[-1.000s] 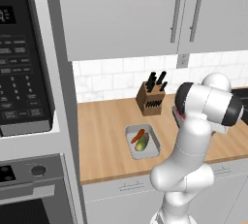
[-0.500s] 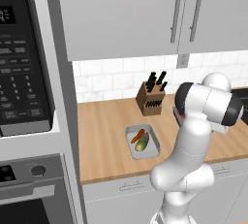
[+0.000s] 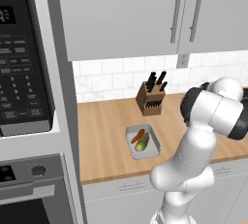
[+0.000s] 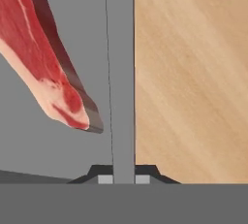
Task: Take the meat container that has the steak and place it on the second highest rack of the freezer. Then take the vegetable container that has the cucumber and carrot and place it on the highest rack of the freezer.
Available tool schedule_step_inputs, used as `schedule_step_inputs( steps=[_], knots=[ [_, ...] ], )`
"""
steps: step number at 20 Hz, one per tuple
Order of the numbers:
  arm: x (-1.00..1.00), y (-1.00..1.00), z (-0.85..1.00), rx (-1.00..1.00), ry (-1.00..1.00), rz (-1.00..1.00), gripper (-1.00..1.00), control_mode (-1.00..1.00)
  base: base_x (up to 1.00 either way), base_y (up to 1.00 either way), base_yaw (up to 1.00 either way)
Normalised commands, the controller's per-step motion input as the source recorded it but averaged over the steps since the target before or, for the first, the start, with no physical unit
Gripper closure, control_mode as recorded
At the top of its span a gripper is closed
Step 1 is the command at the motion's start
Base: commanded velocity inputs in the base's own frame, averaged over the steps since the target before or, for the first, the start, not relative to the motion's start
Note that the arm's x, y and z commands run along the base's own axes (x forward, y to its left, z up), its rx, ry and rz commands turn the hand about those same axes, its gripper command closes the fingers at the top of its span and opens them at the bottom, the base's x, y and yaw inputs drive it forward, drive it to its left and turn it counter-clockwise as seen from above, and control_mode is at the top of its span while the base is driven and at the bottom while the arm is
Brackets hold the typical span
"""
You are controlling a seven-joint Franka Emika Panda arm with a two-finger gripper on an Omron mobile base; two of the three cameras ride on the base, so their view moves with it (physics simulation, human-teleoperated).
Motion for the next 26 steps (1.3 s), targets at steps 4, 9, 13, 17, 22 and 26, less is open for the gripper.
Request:
schedule_step_inputs(
  steps=[4,9,13,17,22,26],
  knots=[
    [-0.43,0.05,0.48,0.00,-0.17,0.07,1.00,-1.00,0.00,0.00,0.00],
    [-0.60,0.35,0.63,-0.01,-0.06,0.15,1.00,-1.00,0.00,0.00,0.00],
    [-0.73,0.73,0.69,-0.06,0.00,0.25,1.00,-1.00,0.00,0.00,0.00],
    [-0.62,0.74,0.62,-0.10,0.00,0.37,1.00,-1.00,0.00,0.00,0.00],
    [-0.62,0.76,0.43,-0.07,0.00,0.44,1.00,-1.00,0.00,0.00,0.00],
    [-0.47,0.43,0.51,-0.02,-0.05,0.42,1.00,-1.00,0.00,0.00,0.00]
  ],
)
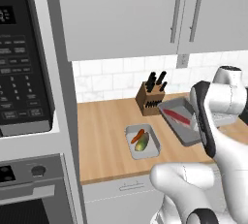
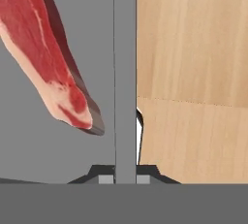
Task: Take the meat container that has the steak and place it on the second highest rack of the freezer. Then take the vegetable container that has the cucumber and carrot and place it on the highest rack of the freezer.
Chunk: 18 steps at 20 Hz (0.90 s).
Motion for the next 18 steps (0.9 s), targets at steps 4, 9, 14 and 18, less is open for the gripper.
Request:
schedule_step_inputs(
  steps=[4,9,14,18],
  knots=[
    [-0.71,0.23,0.75,0.00,-0.17,0.29,1.00,-1.00,0.00,0.00,0.00],
    [-0.71,0.06,0.51,0.00,-0.17,0.21,1.00,-1.00,0.00,0.00,0.00],
    [0.00,0.00,0.00,0.01,-0.01,0.00,1.00,-1.00,0.00,0.00,0.00],
    [0.00,0.00,0.00,0.00,0.00,0.00,1.00,1.00,-0.14,0.00,0.00]
  ],
)
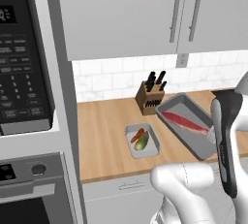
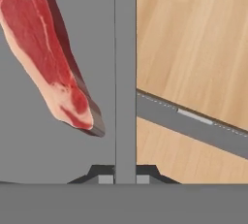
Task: Take the meat container that has the steak and place it on the second highest rack of the freezer. Then take the vegetable container that has the cucumber and carrot and place it on the highest rack of the freezer.
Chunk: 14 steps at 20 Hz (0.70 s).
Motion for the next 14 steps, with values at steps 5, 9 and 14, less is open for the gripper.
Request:
schedule_step_inputs(
  steps=[5,9,14],
  knots=[
    [0.00,0.00,0.00,0.00,0.00,0.00,1.00,1.00,-1.00,0.00,0.01],
    [0.00,0.00,0.00,0.00,0.00,0.00,1.00,1.00,-1.00,0.06,0.20],
    [0.00,0.00,0.00,0.00,0.00,0.00,1.00,1.00,-0.51,0.55,0.80]
  ],
)
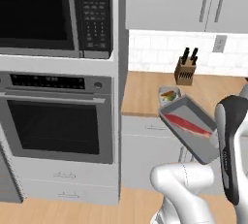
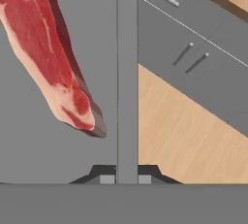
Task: Take the meat container that has the steak and place it on the second highest rack of the freezer. Then take the vegetable container that has the cucumber and carrot and place it on the highest rack of the freezer.
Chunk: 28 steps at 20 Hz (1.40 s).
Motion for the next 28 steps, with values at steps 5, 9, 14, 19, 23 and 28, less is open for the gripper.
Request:
schedule_step_inputs(
  steps=[5,9,14,19,23,28],
  knots=[
    [0.00,0.00,0.00,0.00,0.00,0.00,1.00,1.00,-0.09,0.80,0.77],
    [0.00,0.00,0.00,0.00,0.00,0.00,1.00,1.00,0.45,1.00,0.45],
    [0.00,0.00,0.00,0.00,0.00,0.00,1.00,1.00,0.84,0.88,0.13],
    [0.00,0.00,0.00,0.00,0.00,0.00,1.00,1.00,0.95,1.00,-0.08],
    [0.00,0.00,0.00,0.00,0.00,0.00,1.00,1.00,0.97,1.00,-0.18],
    [0.00,0.00,0.00,0.00,0.00,0.00,1.00,1.00,0.68,1.00,-0.24]
  ],
)
